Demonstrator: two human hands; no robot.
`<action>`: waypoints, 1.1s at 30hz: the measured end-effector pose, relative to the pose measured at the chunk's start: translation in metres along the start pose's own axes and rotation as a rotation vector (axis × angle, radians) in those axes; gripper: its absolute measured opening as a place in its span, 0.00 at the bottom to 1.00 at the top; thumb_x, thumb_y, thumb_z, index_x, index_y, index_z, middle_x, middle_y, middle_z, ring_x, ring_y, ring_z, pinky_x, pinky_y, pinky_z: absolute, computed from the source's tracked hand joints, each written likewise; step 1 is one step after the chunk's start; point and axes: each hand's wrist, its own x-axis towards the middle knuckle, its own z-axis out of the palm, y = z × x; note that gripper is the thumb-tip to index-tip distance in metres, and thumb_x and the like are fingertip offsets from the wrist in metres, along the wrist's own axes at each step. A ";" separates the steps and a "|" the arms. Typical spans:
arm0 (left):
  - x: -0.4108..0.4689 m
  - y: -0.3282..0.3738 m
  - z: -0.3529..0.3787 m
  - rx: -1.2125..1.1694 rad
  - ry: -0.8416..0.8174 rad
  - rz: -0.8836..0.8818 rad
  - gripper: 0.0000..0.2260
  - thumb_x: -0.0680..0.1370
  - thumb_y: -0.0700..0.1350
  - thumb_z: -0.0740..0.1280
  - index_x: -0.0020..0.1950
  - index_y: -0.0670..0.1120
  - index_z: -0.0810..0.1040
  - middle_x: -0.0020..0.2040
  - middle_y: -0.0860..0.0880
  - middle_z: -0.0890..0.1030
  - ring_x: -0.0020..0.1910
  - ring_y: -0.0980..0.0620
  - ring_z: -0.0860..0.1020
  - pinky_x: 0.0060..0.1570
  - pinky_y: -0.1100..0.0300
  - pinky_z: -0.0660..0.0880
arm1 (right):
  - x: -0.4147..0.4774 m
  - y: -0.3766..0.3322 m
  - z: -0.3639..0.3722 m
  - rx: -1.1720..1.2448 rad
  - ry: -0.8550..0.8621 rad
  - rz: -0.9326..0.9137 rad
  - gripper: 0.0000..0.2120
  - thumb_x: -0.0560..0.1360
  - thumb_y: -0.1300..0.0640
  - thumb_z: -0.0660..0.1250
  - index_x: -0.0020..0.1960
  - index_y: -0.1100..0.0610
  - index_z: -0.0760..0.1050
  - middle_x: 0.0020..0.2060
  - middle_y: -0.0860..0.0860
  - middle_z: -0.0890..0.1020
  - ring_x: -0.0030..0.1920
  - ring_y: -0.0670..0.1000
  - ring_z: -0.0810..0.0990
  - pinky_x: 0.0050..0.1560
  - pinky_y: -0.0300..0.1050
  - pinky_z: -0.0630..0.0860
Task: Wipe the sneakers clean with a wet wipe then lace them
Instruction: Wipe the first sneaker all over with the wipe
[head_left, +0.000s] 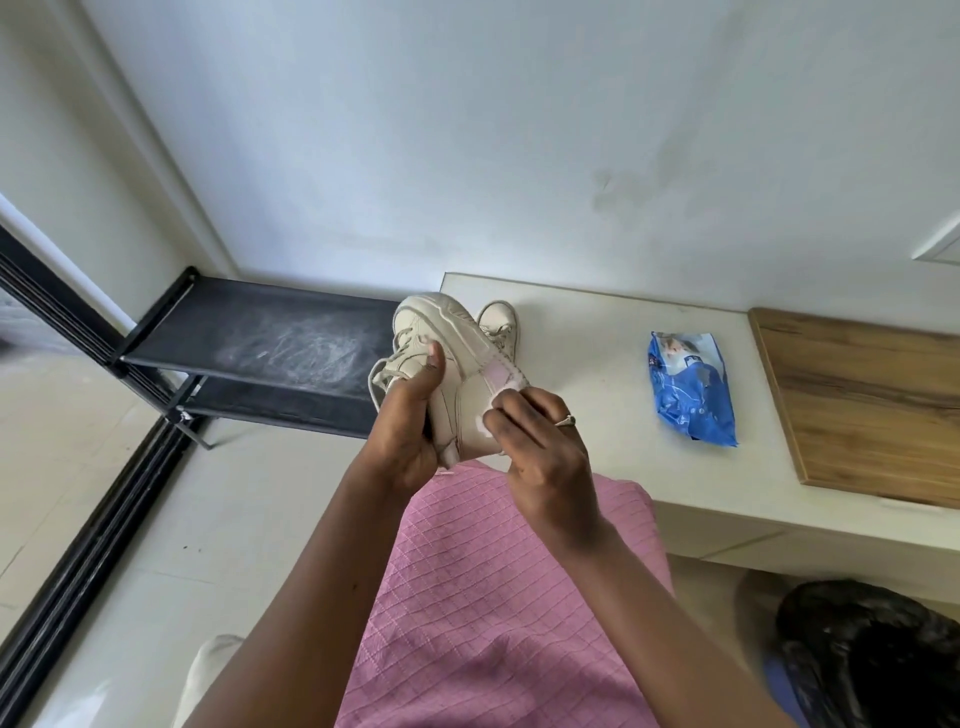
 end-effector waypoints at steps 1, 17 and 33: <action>0.001 0.000 0.000 -0.012 -0.016 -0.025 0.30 0.75 0.61 0.56 0.64 0.38 0.73 0.57 0.36 0.79 0.54 0.42 0.80 0.49 0.49 0.80 | 0.002 -0.003 0.000 -0.004 -0.004 0.003 0.12 0.72 0.73 0.58 0.44 0.66 0.79 0.42 0.56 0.80 0.47 0.54 0.73 0.50 0.43 0.72; 0.006 0.002 0.018 -0.065 -0.100 -0.071 0.33 0.77 0.66 0.45 0.66 0.45 0.73 0.61 0.42 0.78 0.58 0.45 0.78 0.53 0.48 0.77 | 0.060 -0.002 -0.014 -0.035 -0.016 0.010 0.13 0.69 0.67 0.55 0.41 0.63 0.79 0.38 0.55 0.80 0.40 0.57 0.77 0.45 0.44 0.71; 0.015 0.007 0.024 -0.354 -0.132 -0.044 0.43 0.74 0.72 0.45 0.71 0.38 0.66 0.67 0.35 0.71 0.66 0.40 0.71 0.70 0.46 0.64 | 0.023 -0.026 -0.017 -0.106 0.130 -0.157 0.13 0.81 0.65 0.57 0.49 0.67 0.80 0.46 0.58 0.82 0.48 0.56 0.76 0.52 0.47 0.76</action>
